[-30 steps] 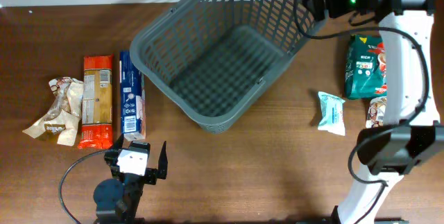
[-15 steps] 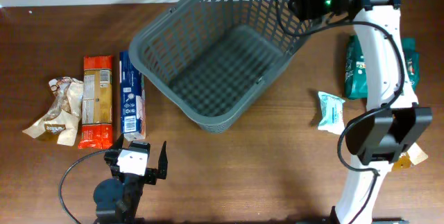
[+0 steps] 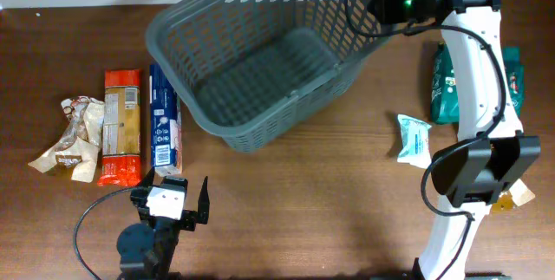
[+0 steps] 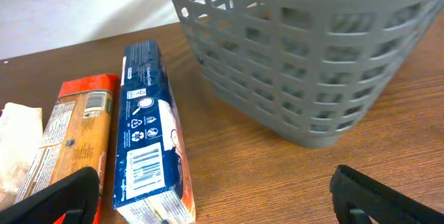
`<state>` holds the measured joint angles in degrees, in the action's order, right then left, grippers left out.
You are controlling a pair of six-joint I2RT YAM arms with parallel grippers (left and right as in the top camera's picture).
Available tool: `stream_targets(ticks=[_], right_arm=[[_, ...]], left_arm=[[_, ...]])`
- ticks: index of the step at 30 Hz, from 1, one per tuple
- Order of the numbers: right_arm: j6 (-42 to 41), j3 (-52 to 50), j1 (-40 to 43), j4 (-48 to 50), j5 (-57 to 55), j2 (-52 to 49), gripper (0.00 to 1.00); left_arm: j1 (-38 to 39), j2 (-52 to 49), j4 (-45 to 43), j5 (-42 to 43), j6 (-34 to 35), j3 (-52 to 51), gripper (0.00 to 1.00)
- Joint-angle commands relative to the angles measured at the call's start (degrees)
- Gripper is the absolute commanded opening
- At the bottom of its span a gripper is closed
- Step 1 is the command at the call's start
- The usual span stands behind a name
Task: Pack container
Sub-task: 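Grip the basket rim with the right gripper and pull it toward center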
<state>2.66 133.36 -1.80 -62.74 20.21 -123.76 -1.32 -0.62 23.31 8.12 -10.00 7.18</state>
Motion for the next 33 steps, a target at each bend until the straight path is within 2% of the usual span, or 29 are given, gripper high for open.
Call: stream_targets(ticks=[1, 9, 16, 20, 29, 33], right_arm=[[-7.74, 0.07, -0.44, -3.28, -5.9, 0.13, 0.03], [-19.45, 0.07, -0.39, -14.12, -7.04, 1.42, 0.04], [-26.14, 0.07, -0.39, -21.99, -6.95, 3.02, 0.04], [-27.91, 0.07, -0.37, -23.23, -6.93, 3.19, 0.04], [-41.16, 0.04, -0.39, -25.11, -3.54, 3.19, 0.04], [-41.09, 0.04, -0.44, -25.11, -2.86, 3.19, 0.04]], left_arm=[[-0.33, 0.28, 0.04, -0.22, 0.11, -0.24, 0.99], [-0.33, 0.28, 0.02, -0.22, 0.11, -0.24, 0.99], [-0.33, 0.28, 0.04, -0.22, 0.11, -0.24, 0.99], [-0.33, 0.28, 0.04, -0.22, 0.11, -0.24, 0.99], [-0.33, 0.28, 0.04, -0.22, 0.11, -0.24, 0.99], [-0.33, 0.28, 0.04, -0.22, 0.11, -0.24, 0.99]])
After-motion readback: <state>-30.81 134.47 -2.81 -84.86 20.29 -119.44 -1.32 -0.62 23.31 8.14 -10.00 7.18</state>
